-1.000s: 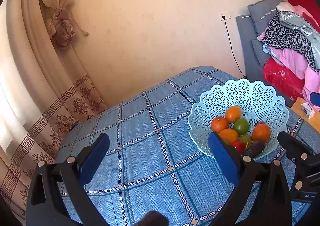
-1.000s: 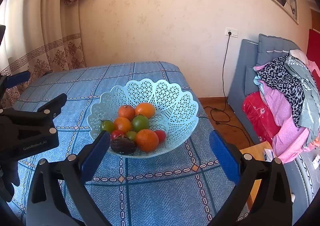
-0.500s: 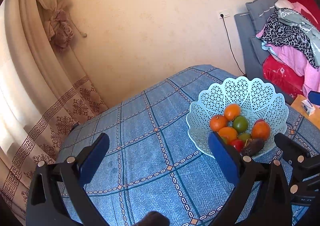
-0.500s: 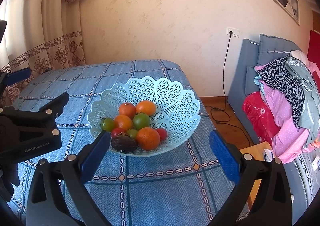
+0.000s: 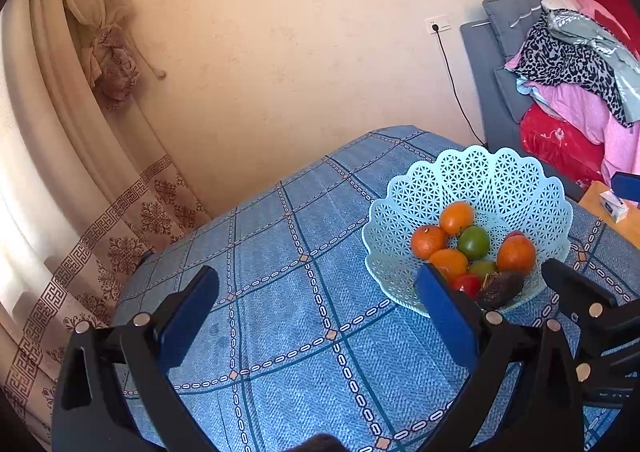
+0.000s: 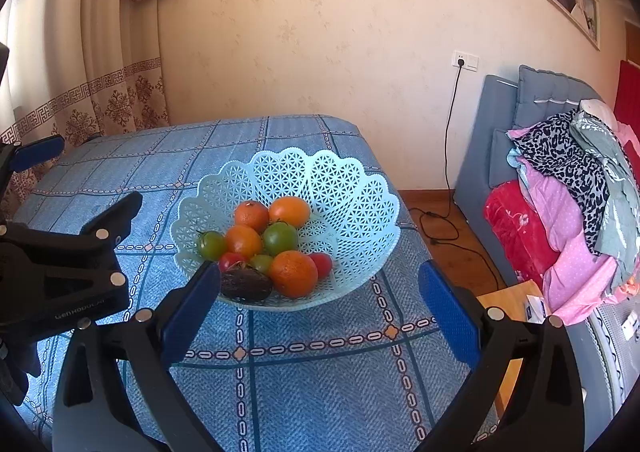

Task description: Organize fruits

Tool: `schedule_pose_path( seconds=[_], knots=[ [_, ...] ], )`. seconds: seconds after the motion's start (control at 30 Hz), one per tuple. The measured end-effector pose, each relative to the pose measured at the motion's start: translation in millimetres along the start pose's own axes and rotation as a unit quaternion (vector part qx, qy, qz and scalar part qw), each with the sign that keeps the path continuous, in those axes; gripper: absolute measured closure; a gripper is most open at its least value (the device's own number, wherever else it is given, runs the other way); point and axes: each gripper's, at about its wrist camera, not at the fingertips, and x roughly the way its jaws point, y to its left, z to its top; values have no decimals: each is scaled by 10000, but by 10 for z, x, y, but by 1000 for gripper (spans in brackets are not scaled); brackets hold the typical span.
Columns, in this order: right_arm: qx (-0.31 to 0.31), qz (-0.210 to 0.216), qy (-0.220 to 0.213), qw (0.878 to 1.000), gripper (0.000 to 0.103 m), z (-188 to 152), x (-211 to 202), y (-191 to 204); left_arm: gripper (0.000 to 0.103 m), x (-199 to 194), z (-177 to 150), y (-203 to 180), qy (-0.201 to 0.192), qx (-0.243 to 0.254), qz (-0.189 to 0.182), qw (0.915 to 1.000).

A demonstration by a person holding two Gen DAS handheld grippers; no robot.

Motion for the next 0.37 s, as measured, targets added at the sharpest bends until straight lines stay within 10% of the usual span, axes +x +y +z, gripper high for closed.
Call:
schedule_pose_path(
  seconds=[0.37],
  knots=[
    [135,441,69,9989,3,-21,-22,103,5,42,-234,424,541,-737,-309,9953]
  ],
)
